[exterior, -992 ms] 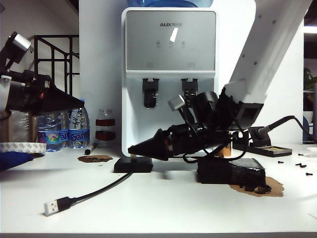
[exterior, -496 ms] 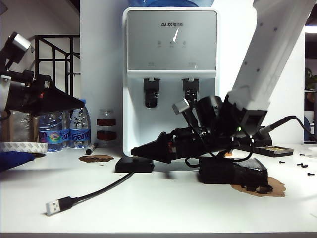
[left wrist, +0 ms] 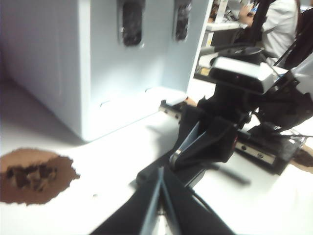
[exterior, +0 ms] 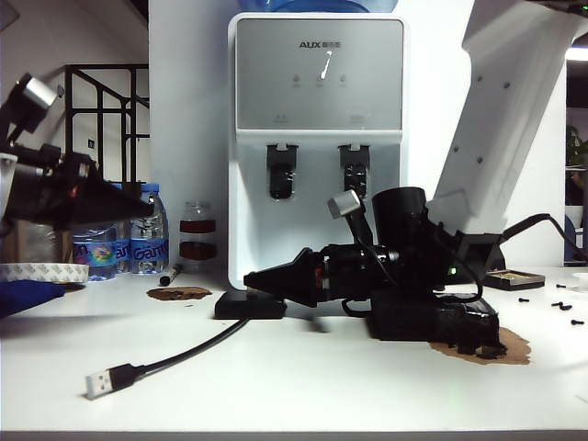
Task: Take the USB flash drive out of the black sponge and insert it into the slot on top of the black USB adpator box.
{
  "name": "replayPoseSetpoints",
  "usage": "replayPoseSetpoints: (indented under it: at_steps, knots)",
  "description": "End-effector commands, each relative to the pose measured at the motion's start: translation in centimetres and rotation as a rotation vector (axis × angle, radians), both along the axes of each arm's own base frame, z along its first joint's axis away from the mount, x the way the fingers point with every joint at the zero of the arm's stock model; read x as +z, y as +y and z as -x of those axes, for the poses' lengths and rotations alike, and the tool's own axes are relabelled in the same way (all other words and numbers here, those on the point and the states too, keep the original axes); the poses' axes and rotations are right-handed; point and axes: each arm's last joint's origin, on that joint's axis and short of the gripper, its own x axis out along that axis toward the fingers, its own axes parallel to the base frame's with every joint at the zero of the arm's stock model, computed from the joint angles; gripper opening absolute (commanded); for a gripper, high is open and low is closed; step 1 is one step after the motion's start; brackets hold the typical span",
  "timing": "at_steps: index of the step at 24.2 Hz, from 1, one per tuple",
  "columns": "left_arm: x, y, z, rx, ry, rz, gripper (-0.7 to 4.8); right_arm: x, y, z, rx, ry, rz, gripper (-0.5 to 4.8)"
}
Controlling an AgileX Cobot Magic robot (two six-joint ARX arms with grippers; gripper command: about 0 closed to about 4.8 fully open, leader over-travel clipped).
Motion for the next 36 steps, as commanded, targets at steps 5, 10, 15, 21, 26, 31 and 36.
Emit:
replayPoseSetpoints:
  at_steps: [5,10,15,21,26,31,36]
  knots:
    - [-0.6,0.8,0.9,0.26,-0.079,-0.07,-0.04,-1.5,-0.1,1.1,0.109,0.083,-0.016,-0.03]
    - [-0.2,1.3,2.5,0.414,-0.237,-0.056,-0.04,-1.5,-0.1,1.1,0.104,0.082,-0.017,-0.03]
    - [-0.6,1.7,4.4,0.524,-0.268,-0.057,-0.04,-1.5,-0.1,1.0,0.082,0.081,-0.011,-0.03]
    - [-0.8,2.2,5.3,0.674,-0.255,-0.084,-0.04,-1.4,-0.1,1.0,0.073,0.092,-0.01,0.97]
    - [-0.2,2.7,5.6,0.803,-0.295,-0.129,-0.04,-1.3,-0.1,1.0,0.071,0.105,-0.01,1.94]
    - [-1.2,2.8,6.9,0.811,-0.262,-0.182,-0.04,-0.1,0.0,0.7,0.053,0.098,-0.047,2.27]
    - [-2.0,2.9,7.9,0.807,-0.229,-0.211,-0.04,1.5,0.1,0.6,0.054,0.083,-0.082,2.28]
